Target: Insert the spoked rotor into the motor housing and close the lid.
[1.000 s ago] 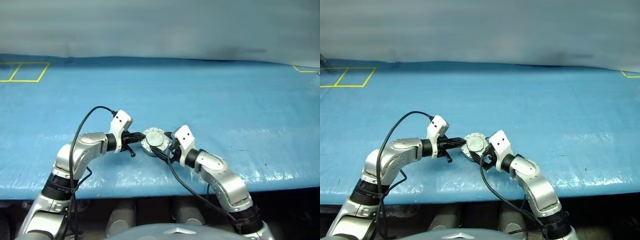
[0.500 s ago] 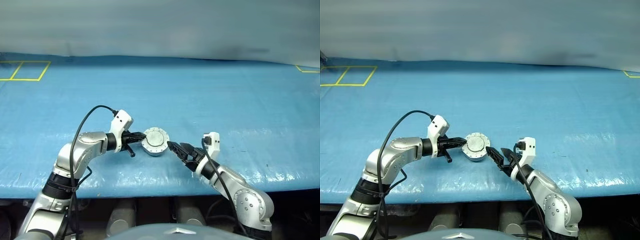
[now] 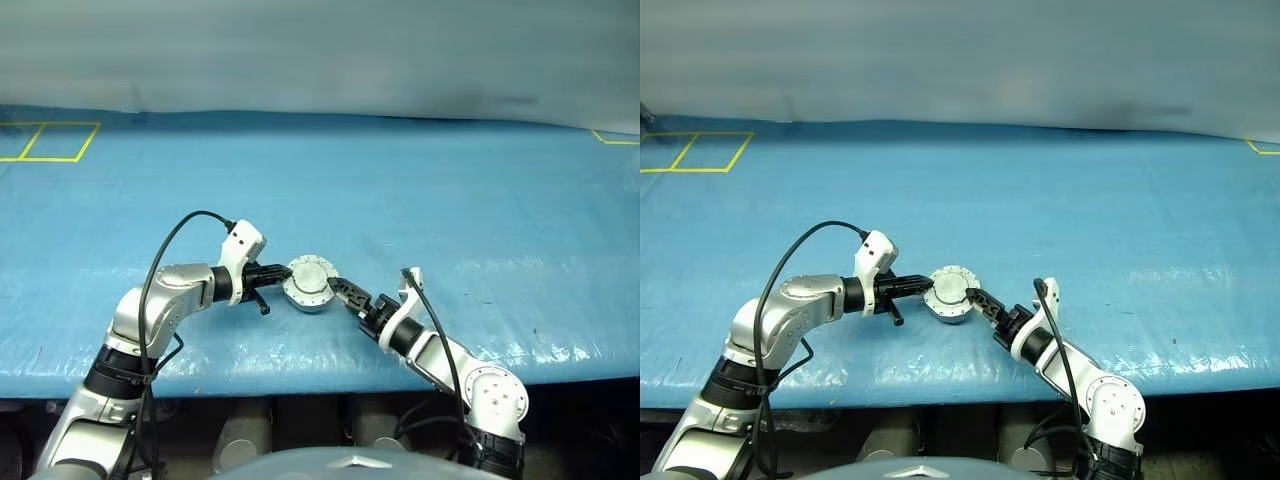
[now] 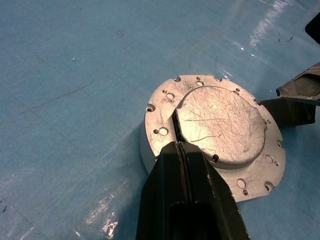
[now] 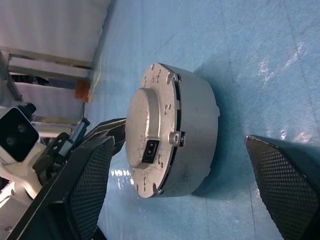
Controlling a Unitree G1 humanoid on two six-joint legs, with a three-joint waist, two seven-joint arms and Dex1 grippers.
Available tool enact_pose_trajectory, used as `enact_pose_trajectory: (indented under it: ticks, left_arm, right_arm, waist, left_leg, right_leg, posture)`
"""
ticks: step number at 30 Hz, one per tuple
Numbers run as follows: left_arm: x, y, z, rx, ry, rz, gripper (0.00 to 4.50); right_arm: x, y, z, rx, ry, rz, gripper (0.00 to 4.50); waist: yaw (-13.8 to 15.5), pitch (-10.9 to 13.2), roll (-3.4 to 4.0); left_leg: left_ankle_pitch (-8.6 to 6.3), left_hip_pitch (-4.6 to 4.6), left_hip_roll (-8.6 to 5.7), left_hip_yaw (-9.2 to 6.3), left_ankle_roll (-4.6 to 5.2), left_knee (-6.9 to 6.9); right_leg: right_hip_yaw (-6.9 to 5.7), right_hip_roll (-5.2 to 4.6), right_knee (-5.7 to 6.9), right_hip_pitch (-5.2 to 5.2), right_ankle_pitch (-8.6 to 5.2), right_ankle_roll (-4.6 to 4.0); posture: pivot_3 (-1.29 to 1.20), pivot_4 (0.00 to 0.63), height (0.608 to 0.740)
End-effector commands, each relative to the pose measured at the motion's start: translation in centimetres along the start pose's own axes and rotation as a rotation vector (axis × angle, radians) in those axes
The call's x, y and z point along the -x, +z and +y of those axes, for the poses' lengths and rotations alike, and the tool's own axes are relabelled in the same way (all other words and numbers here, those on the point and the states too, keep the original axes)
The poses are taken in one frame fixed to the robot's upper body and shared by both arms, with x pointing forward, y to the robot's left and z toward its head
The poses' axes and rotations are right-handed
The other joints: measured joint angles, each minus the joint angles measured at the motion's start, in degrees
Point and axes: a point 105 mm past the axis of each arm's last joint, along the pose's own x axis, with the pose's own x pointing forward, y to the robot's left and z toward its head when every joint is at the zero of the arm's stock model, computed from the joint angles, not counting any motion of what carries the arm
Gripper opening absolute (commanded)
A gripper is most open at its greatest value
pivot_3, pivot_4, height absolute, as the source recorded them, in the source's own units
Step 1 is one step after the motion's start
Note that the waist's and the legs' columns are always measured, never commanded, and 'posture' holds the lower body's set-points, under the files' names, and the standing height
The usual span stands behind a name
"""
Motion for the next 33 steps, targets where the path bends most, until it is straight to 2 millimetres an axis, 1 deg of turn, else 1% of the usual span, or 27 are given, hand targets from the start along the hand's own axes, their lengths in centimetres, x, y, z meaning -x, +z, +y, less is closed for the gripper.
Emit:
enact_pose_trajectory:
  ticks: [1,7,11,14,16,17,22,23,33]
  left_arm:
    - [-0.2,-0.9,-0.2,0.007,-0.003,0.033,0.00]
    - [-0.3,-0.8,-0.2,0.005,-0.004,0.031,0.00]
    - [-0.3,-0.9,-0.2,0.006,-0.006,0.030,0.00]
    - [-0.3,-0.9,-0.3,0.009,-0.007,0.032,0.00]
    - [-0.3,-1.0,-0.3,0.010,-0.007,0.033,0.00]
    - [-0.3,-1.0,-0.3,0.011,-0.008,0.033,0.00]
    - [-0.3,-1.0,-0.3,0.013,-0.006,0.034,0.00]
    - [-0.3,-1.1,-0.3,0.013,-0.006,0.034,0.00]
    - [-0.3,-1.0,-0.2,0.013,-0.001,0.032,0.00]
  right_arm:
    - [-1.7,-1.4,2.5,-0.097,0.119,0.029,4.43]
    - [-2.6,-2.1,3.9,-0.138,0.167,0.053,4.43]
    - [-2.7,-1.8,4.0,-0.177,0.187,0.028,4.43]
    - [-2.6,-1.5,3.8,-0.208,0.193,0.004,3.84]
    - [-2.5,-1.4,3.6,-0.226,0.196,-0.008,3.26]
    - [-2.4,-1.3,3.6,-0.232,0.198,-0.012,2.87]
    - [-1.9,-1.4,3.4,-0.238,0.197,-0.007,1.32]
    - [-1.9,-1.5,3.3,-0.236,0.193,-0.002,1.25]
    - [-1.6,-2.4,2.9,-0.205,0.166,0.060,1.25]
  waist:
    - [0.0,0.0,0.00]
    - [0.0,0.0,0.04]
    - [-0.2,0.0,0.07]
    - [-0.4,0.1,0.08]
    - [-0.4,0.1,0.10]
    - [-0.4,0.1,0.11]
    - [-0.4,0.1,0.10]
    - [-0.5,0.1,0.13]
    - [-0.6,0.1,0.13]
  left_leg:
    - [0.00,0.00,0.00,0.00,0.00,0.00]
    - [0.00,-0.06,-0.01,-0.02,0.00,-0.01]
    - [0.00,-0.06,0.00,-0.02,0.01,-0.03]
    - [0.00,-0.06,0.02,-0.03,0.01,-0.02]
    - [0.00,-0.07,0.01,-0.03,0.01,-0.04]
    - [0.00,-0.09,0.01,-0.03,0.01,-0.05]
    - [0.00,-0.10,0.01,-0.04,0.02,-0.20]
    - [0.00,-0.11,0.01,-0.06,0.02,-0.22]
    - [0.00,-0.09,0.01,-0.03,0.02,-0.30]
  right_leg:
    - [0.00,0.00,-0.01,0.00,0.00,0.00]
    - [-0.02,0.00,-0.09,-0.01,0.00,0.00]
    - [-0.02,0.00,-0.15,0.00,0.01,0.02]
    - [-0.03,0.02,-0.15,-0.01,0.01,0.02]
    - [-0.03,0.02,-0.15,-0.01,0.01,0.02]
    - [-0.03,0.02,-0.16,-0.02,0.01,0.02]
    - [-0.04,0.02,-0.29,-0.03,0.01,0.02]
    - [-0.05,0.03,-0.34,-0.04,0.01,0.02]
    - [-0.04,0.04,-0.38,-0.04,0.01,0.02]
  posture:
    - [0.00,0.150,0.740]
    - [0.00,0.150,0.740]
    - [0.00,0.150,0.740]
    - [0.00,0.150,0.740]
    - [0.00,0.150,0.740]
    - [0.00,0.150,0.740]
    - [0.00,0.150,0.740]
    - [0.00,0.150,0.740]
    - [0.00,0.150,0.740]
